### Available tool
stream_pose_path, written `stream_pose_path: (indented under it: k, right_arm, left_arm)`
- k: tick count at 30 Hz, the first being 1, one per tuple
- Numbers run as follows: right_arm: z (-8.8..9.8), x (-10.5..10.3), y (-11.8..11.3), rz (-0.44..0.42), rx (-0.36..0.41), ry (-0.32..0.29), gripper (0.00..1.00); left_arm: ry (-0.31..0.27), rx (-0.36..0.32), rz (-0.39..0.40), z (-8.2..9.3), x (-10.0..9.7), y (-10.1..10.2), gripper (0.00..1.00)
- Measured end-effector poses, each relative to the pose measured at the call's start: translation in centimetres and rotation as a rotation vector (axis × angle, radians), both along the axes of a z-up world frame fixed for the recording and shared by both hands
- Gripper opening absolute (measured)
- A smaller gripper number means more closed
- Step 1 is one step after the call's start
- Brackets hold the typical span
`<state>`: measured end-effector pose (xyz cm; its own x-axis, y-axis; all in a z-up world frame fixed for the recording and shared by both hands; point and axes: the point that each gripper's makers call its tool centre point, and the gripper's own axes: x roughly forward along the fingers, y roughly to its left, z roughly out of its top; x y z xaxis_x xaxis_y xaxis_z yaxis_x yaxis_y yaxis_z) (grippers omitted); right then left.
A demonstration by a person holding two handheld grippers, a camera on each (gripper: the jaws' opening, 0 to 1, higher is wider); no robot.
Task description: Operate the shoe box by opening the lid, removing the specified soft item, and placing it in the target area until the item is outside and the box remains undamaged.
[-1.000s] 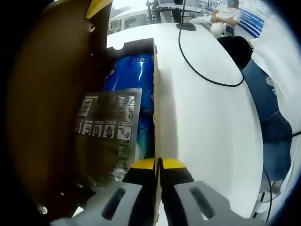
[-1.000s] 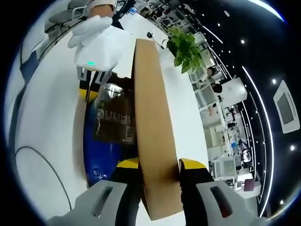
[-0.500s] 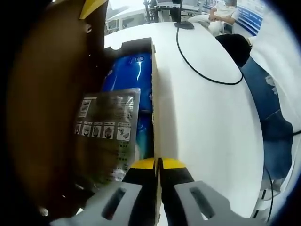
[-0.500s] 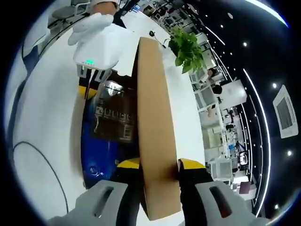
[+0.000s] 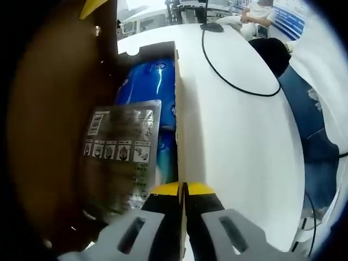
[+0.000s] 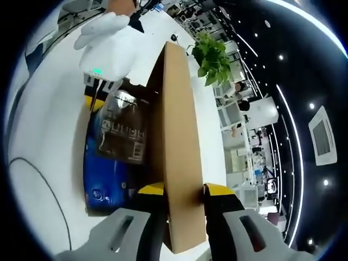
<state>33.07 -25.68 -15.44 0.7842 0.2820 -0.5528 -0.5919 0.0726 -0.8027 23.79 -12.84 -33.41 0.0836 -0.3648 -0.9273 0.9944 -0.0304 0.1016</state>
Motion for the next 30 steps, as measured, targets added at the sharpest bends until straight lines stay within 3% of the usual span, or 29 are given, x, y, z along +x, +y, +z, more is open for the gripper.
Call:
stream_pose_path:
  k: [17,30]
  right_arm:
    - [1.6,1.5,0.0,0.001,-0.013,-0.051,0.19]
    - [1.6,1.9,0.0,0.009,-0.018,-0.053,0.19]
  left_arm:
    - [0.01,-0.012,0.023,0.0,0.1,0.0,0.01]
    - [0.012,-0.014,0.028,-0.1,0.1,0.1,0.01]
